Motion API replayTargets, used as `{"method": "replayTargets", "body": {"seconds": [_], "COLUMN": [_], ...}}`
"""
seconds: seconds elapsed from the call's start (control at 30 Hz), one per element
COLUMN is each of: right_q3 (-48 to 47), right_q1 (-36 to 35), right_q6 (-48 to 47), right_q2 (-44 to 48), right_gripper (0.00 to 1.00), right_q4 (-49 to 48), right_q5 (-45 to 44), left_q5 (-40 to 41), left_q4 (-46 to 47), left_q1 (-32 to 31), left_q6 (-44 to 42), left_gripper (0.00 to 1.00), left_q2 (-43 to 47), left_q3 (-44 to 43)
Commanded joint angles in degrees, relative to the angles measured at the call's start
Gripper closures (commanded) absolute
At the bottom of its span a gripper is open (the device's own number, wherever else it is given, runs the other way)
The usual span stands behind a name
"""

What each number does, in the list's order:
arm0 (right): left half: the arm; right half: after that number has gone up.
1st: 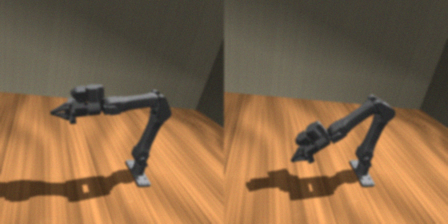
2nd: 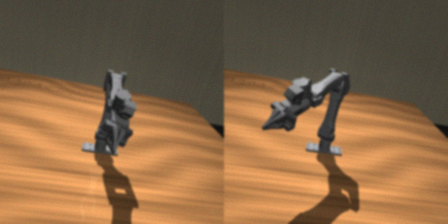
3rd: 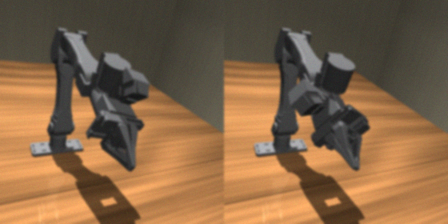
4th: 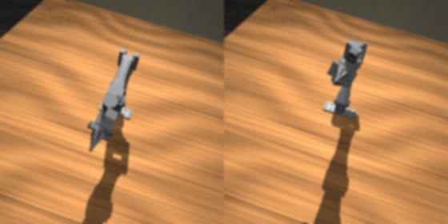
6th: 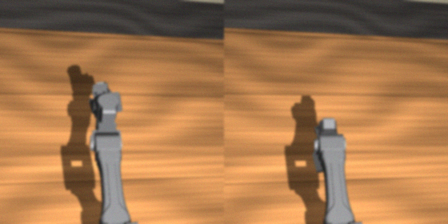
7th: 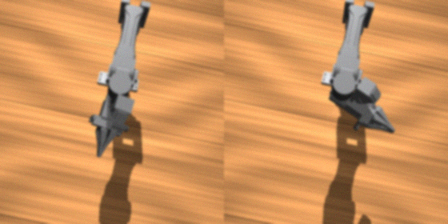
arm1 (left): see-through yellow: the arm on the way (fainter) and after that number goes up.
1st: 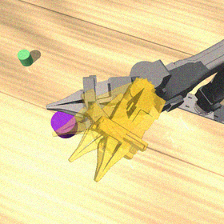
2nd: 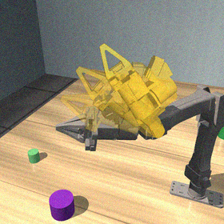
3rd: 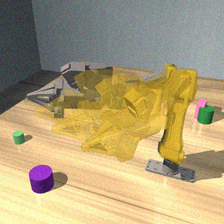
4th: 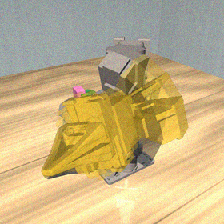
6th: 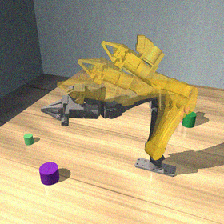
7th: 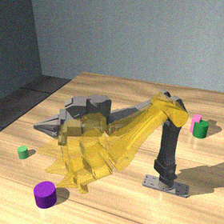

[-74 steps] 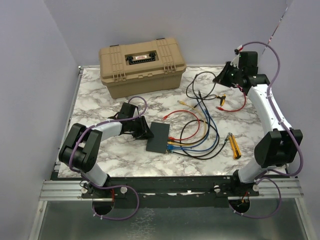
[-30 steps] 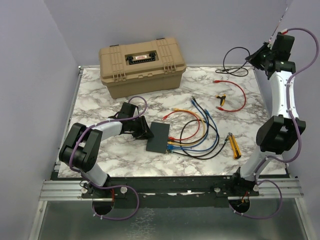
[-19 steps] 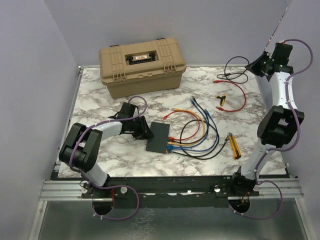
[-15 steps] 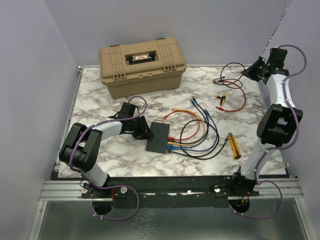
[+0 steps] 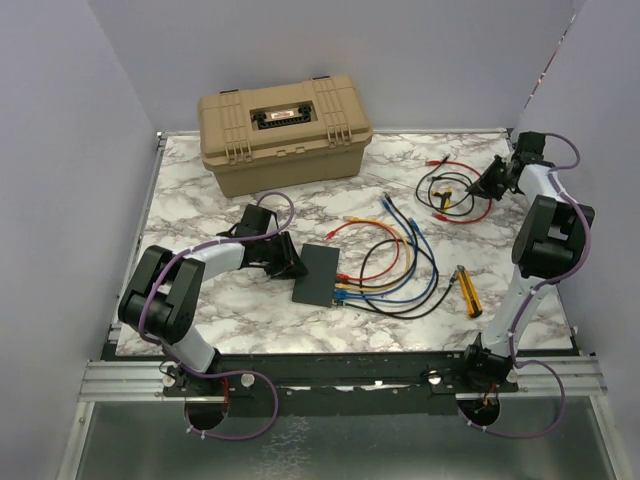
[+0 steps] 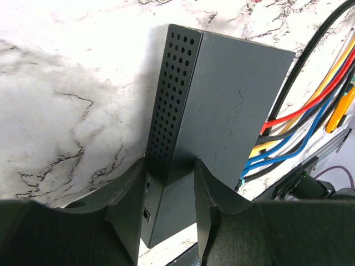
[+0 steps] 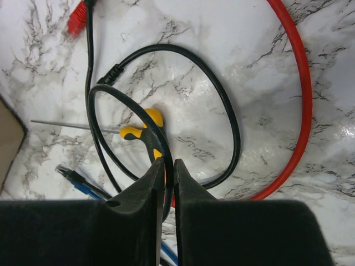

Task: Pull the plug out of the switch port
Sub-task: Place the connector at the center of the board.

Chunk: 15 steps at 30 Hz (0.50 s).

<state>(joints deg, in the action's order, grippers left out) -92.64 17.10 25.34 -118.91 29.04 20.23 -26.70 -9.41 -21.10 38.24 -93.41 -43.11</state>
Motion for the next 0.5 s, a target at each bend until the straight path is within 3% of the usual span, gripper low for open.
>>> {"method": "replayTargets", "body": {"seconds": [0.0,0.13,0.33,0.47], "right_q3": [-1.6,-0.5,-1.1,-1.3], "right_q1": [0.5,0.5,0.5,0.0], "right_q6": [-3.6,-4.6,-5.5,-5.1], "right_q2": [-0.6,2.0,4.6,5.7], "right_gripper": [0.77,0.49,0.32,0.26], "right_q4": [2.1,1.2,1.3,1.2], "right_q5": [0.0,-1.4,-0.1,3.4], "left_q5": [12.3,12.5,13.2,13.3], "left_q4": [-6.6,-6.6,-6.5,-6.6], "left_q1": [-1.5,-1.4,-1.4,-1.4], "left_q6": [-3.4,-3.3,-3.0,-3.1], "left_gripper": [0.68,0.68,0.68,0.68], "left_q2": [-6.8,-6.8,-6.2,-6.1], "left_q3": [3.9,3.7,3.5,3.3]}}
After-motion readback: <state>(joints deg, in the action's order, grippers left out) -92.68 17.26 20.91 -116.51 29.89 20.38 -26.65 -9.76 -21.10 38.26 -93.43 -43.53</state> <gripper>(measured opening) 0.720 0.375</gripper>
